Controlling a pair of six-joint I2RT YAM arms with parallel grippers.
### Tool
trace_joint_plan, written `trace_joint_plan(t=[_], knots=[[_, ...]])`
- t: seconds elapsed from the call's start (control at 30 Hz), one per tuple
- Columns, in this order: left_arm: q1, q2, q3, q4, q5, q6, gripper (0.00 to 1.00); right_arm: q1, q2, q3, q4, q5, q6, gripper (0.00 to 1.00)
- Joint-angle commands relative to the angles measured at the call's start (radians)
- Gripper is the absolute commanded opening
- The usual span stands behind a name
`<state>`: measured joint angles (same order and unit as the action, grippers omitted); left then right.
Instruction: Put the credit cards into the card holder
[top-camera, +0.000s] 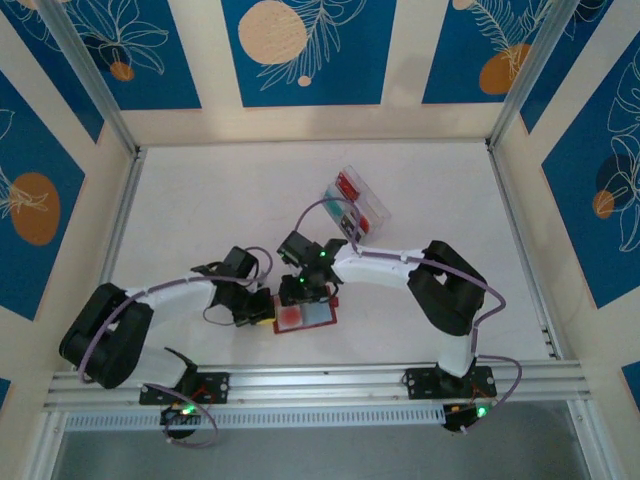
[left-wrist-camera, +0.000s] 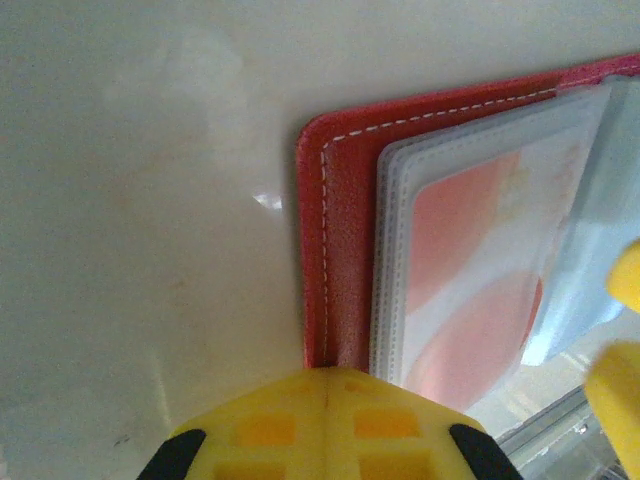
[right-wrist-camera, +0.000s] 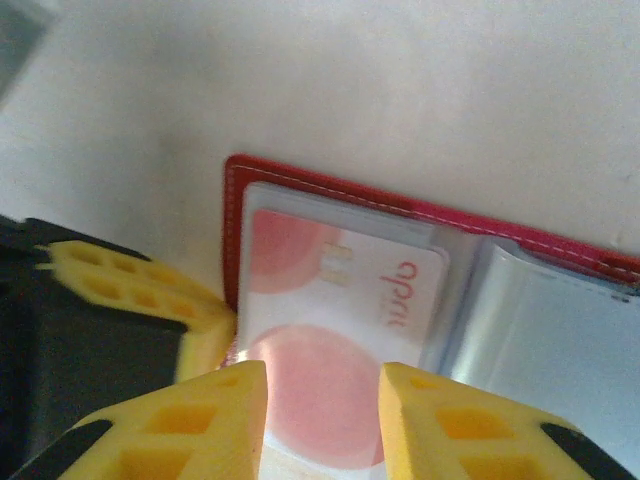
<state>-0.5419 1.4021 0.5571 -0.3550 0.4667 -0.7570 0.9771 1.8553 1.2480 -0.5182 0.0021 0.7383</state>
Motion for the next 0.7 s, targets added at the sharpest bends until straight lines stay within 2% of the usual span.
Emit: trace_joint_plan(t=[0.0,0.17,0.3,0.67], knots=[[-0.010,0.050,-0.022,0.010,-0.096,-0.005,0.00,-0.001,-0.045,0.038,-0.149,0.037,-0.051,0.37],[-0.009,0.056,-0.024,0.020,-0.092,-0.002,0.00,-0.024,-0.044,0.069,-0.265,0.138,-0.099,0.30],[-0.010,0.054,-0.023,0.021,-0.088,-0.004,0.00,-0.052,-0.014,0.065,-0.296,0.188,-0.137,0.32],[-0.010,0.043,-0.022,0.017,-0.086,-0.004,0.00,-0.056,0.086,0.062,-0.249,0.187,-0.178,0.32]])
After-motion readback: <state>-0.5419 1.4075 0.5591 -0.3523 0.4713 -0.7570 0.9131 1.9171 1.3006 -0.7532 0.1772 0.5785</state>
